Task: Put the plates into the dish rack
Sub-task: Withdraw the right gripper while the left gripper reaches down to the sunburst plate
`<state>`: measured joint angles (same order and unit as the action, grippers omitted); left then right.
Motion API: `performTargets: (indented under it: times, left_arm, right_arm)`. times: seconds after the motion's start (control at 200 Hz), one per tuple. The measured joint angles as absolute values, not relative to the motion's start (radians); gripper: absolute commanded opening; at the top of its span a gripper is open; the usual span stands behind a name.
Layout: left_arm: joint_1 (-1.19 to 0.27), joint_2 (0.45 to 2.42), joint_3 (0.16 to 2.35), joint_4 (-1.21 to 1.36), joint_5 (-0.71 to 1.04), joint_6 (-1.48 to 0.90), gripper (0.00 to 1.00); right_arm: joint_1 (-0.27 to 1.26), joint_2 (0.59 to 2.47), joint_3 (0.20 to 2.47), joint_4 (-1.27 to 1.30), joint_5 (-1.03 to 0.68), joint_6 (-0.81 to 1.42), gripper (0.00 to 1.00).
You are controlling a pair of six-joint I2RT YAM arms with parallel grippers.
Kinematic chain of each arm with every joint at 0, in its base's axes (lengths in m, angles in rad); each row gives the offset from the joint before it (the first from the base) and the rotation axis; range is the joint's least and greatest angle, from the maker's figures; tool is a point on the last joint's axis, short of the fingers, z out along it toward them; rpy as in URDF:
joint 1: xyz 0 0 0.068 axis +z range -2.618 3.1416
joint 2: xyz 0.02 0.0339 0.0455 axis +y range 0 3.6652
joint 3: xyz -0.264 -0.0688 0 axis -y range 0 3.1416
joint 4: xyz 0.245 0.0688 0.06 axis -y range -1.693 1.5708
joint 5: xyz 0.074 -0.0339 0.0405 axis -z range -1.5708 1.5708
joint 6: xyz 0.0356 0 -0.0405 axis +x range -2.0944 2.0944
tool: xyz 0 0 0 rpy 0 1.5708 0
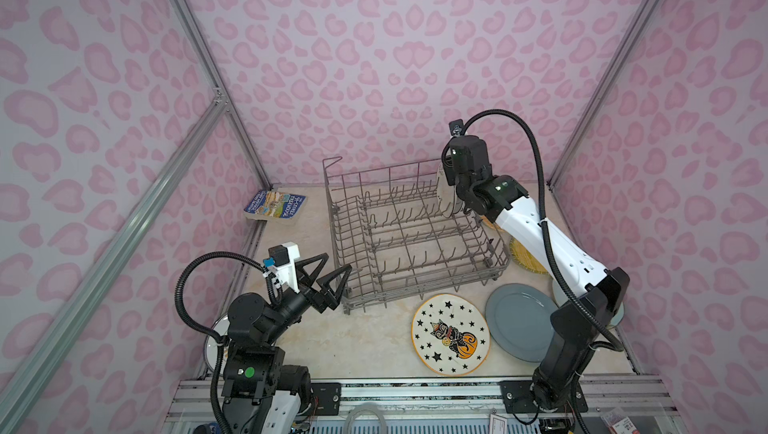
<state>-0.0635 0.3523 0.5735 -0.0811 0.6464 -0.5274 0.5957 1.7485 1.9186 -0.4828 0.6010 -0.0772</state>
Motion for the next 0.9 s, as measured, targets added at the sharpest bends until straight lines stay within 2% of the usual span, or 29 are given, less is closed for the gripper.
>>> performTargets:
  times: [0.165, 0.32, 0.56, 0.9]
  left_arm:
    - [-0.064, 0.352, 0.574, -0.096, 0.625, -0.527, 0.97]
    - [-0.064, 0.369, 0.639, -0.241, 0.531, -0.548, 0.98]
    - [-0.064, 0.410, 0.818, -0.607, 0.228, -0.620, 0.98]
    - [-0.040, 0.512, 0.825, -1.010, -0.136, -0.847, 0.97]
  right_arm:
    - [0.631, 1.636, 1.843, -0.521, 0.594, -0.036, 0.78]
    - [0.677, 1.507, 1.705, -0.544, 0.559, 0.012, 0.88]
    - [0.760, 1.346, 1.460, -0.548, 0.508, 0.109, 0.95]
    - [0.876, 1.280, 1.338, -0.561, 0.501, 0.171, 0.98]
